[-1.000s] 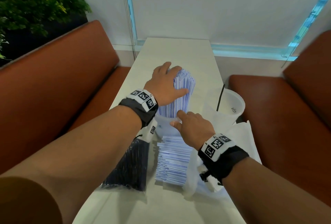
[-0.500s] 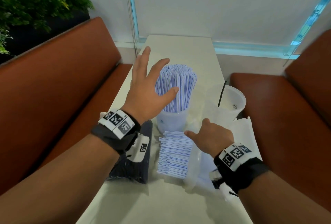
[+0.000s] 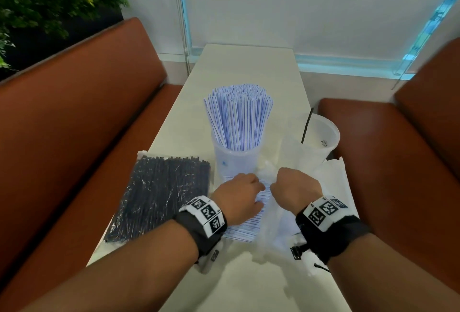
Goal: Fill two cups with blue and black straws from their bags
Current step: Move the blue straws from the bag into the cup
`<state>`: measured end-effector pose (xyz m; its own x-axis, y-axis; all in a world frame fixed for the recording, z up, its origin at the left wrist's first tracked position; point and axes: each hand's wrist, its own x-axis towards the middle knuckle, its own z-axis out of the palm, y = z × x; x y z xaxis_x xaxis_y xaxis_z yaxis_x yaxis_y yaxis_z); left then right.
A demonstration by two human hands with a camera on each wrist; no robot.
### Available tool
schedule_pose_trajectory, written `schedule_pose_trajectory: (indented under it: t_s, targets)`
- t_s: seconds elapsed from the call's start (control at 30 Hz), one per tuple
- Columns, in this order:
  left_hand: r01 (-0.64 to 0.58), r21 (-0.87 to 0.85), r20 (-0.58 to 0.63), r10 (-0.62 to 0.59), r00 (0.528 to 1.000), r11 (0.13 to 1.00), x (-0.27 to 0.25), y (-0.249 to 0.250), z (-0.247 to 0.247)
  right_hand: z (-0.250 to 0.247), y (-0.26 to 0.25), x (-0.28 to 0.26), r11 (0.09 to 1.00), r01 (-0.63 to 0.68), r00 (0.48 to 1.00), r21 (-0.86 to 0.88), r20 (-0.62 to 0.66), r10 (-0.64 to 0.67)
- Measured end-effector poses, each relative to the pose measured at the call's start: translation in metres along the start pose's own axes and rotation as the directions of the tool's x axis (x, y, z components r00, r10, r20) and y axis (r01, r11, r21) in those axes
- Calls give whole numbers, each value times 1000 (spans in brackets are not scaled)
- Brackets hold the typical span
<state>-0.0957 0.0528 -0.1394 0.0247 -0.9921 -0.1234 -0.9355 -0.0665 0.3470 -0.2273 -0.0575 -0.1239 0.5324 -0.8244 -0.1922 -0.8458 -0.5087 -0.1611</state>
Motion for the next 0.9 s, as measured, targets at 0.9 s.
schedule_pose_trajectory:
  t_s: [0.9]
  targets:
    - [-57, 323, 167, 3, 986, 945, 28, 3, 9, -7, 12, -7, 982, 126, 992, 139, -4, -126]
